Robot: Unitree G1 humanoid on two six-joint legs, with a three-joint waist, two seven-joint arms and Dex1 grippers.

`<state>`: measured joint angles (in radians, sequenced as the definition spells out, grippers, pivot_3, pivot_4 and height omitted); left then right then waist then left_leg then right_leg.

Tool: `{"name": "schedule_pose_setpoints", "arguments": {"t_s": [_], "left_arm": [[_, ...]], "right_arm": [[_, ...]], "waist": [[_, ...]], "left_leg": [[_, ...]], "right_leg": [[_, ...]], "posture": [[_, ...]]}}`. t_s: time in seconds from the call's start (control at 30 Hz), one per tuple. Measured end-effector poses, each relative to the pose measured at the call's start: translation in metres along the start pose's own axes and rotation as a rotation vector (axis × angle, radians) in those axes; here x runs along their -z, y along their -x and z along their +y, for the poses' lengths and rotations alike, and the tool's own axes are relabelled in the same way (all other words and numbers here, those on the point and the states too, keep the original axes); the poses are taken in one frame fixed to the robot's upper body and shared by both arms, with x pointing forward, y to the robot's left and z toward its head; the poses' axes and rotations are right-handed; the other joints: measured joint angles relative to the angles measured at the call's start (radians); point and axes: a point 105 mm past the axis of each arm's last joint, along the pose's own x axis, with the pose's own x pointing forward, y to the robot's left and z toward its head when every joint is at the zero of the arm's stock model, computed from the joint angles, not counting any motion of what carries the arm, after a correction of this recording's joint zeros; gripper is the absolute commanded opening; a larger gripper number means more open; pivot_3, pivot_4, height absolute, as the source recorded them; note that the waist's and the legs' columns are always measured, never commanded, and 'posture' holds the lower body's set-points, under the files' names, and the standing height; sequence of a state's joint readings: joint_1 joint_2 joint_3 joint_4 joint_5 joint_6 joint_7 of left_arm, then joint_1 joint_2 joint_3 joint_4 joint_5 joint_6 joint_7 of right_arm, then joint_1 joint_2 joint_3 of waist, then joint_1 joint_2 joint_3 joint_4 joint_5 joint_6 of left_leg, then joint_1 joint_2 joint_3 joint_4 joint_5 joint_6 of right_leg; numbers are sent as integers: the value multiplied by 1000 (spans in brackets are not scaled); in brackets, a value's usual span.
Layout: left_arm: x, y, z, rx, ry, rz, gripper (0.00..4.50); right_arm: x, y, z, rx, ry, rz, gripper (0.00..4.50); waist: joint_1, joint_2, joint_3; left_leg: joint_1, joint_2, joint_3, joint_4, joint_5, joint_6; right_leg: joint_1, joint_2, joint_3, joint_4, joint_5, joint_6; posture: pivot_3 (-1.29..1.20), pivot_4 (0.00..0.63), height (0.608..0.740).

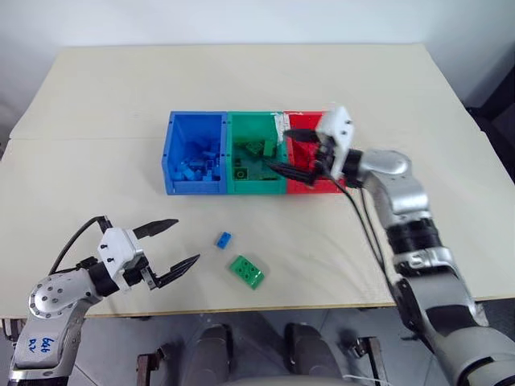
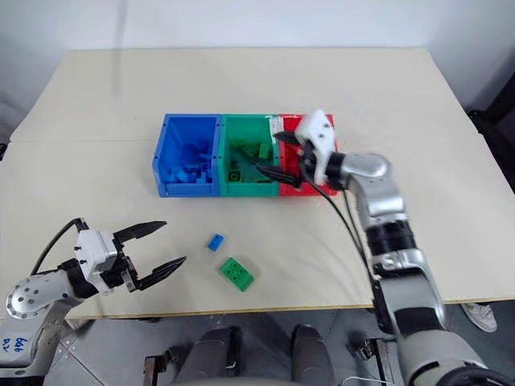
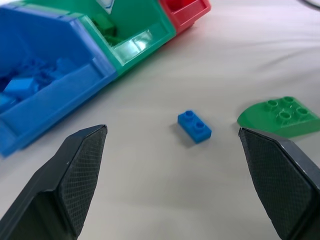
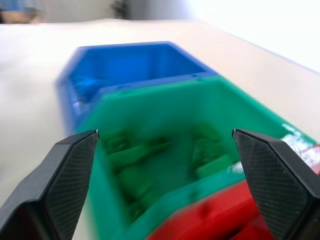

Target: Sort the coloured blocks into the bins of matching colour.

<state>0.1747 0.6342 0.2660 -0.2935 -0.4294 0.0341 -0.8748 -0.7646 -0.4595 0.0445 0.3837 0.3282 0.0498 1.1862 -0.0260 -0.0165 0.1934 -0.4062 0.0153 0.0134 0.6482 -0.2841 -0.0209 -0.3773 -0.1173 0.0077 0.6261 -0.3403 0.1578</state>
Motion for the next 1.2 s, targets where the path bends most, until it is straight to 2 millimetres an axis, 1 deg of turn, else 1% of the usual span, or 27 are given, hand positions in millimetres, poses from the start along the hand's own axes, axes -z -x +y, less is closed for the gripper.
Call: {"name": "schedule_pose_setpoints", "arguments": {"t_s": [0.03, 0.1, 0.13, 0.17, 0.2, 0.23, 0.3, 0.37, 0.43, 0.5, 0.6, 0.67, 0.77, 0.83, 0.9, 0.97, 1.03, 1.1, 1.2], "left_arm": [[-1, -1, 1, 4, -3, -4, 4500], [0, -2, 5, 5, 1, -9, 4500], [1, -3, 5, 4, 6, -7, 4500], [0, -6, 6, 13, 6, -13, 4500], [-1, -7, 7, 16, 6, -15, 4500], [-2, -12, 8, 27, 9, -21, 4500], [-1, -14, 10, 32, 18, -21, 4500], [2, -13, 11, 45, 25, -9, 4500], [8, -8, 15, 49, 39, 15, 4500], [15, 3, 18, 70, 33, 56, 4500], [29, 30, 29, 66, 34, 139, 4500], [35, 45, 34, 69, 31, 176, 4500], [36, 59, 36, 98, 14, 215, 4500], [33, 59, 33, 126, -7, 212, 4500], [28, 54, 28, 171, -33, 198, 4500], [17, 37, 18, 245, -64, 163, 4500], [4, 15, 6, 333, -91, 121, 4500], [-12, -13, -9, 438, -145, 67, 4500], [-14, -33, -25, 545, -173, 72, 4500]], "right_arm": [[3, 12, 9, -45, 1, -8, 4471], [18, 46, 29, -128, -28, 6, 4471], [22, 55, 34, -137, -48, 11, 4471], [25, 69, 39, -130, -81, -3, 4471], [27, 79, 41, -119, -110, -10, 4471], [27, 93, 46, -115, -131, 0, 4471], [26, 113, 53, -113, -124, 41, 4471], [24, 124, 60, -121, -111, 69, 4471], [21, 126, 64, -127, -104, 63, 4471], [19, 126, 67, -140, -67, 57, 4471], [19, 126, 73, -154, -45, 56, 4471], [21, 126, 75, -156, -55, 60, 4471], [22, 127, 75, -155, -30, 59, 4471], [22, 128, 76, -157, -18, 61, 4471], [25, 132, 79, -160, -24, 83, 4471], [28, 134, 81, -160, -38, 94, 4471], [29, 134, 82, -161, -42, 96, 4471], [30, 134, 83, -163, -44, 101, 4471], [31, 136, 85, -160, -49, 105, 4471]], "waist": [[1, 0, 0], [1, 0, 0], [0, 0, 0], [0, 0, 0], [0, 0, 0], [1, 1, 1], [-3, 2, 1], [-6, 2, 1], [-10, 2, 1], [-8, 2, 1], [-3, 2, 1], [-2, 2, 1], [2, 2, 1], [2, 2, 1], [2, 2, 1], [1, 2, 1], [2, 2, 1], [4, 2, 1], [-1, 2, 1]], "left_leg": [[0, 0, 0, 0, 0, 0], [0, 0, 0, 0, 0, 0], [0, 0, 0, 1, 0, 0], [1, 0, 0, 1, 0, 0], [1, 0, 0, 1, 0, 0], [1, 1, 0, 2, 0, 0], [3, 2, 0, 1, 0, -1], [4, 4, 1, 1, 0, -1], [6, 4, 2, 1, 0, -1], [6, 4, 7, 1, 0, -1], [7, 5, 8, 1, 0, 0], [7, 6, 8, 1, 0, 0], [7, 9, 8, 1, -1, 1], [7, 9, 7, 1, -1, 1], [7, 10, 7, 1, -2, 1], [7, 10, 7, 1, -2, 1], [7, 10, 7, 2, -2, 1], [7, 10, 9, 3, -2, 1], [7, 7, 11, 2, -2, 1]], "right_leg": [[0, 0, 0, -1, 0, 0], [2, 0, -2, -2, 0, 0], [2, 0, -2, -2, 0, 0], [2, 0, -2, -2, 0, 0], [2, 0, -2, -2, 0, 0], [2, 0, -2, -1, 0, 0], [2, 0, -2, -1, 0, 0], [2, 2, -2, -1, 0, 0], [2, 3, -1, -2, 0, -1], [2, 3, -2, -1, -1, -1], [2, 2, -2, 0, -1, -2], [2, 1, -2, 0, -1, -2], [2, 0, -2, -1, -1, -3], [2, -1, -2, -1, -1, -3], [2, 0, -2, -1, -1, -3], [2, 0, -2, -1, -1, -3], [2, 1, -2, 0, -1, -3], [2, 1, -2, 1, -1, -3], [2, 4, -1, 1, -1, -3]], "posture": [[0, 150, 740], [0, 150, 740], [0, 150, 740], [0, 150, 740], [0, 150, 740], [0, 150, 740], [0, 150, 740], [0, 150, 740], [0, 150, 740], [0, 150, 740], [0, 150, 740], [0, 150, 740], [0, 150, 740], [0, 150, 740], [0, 150, 740], [0, 150, 740], [0, 150, 740], [0, 150, 740], [0, 150, 740]]}}
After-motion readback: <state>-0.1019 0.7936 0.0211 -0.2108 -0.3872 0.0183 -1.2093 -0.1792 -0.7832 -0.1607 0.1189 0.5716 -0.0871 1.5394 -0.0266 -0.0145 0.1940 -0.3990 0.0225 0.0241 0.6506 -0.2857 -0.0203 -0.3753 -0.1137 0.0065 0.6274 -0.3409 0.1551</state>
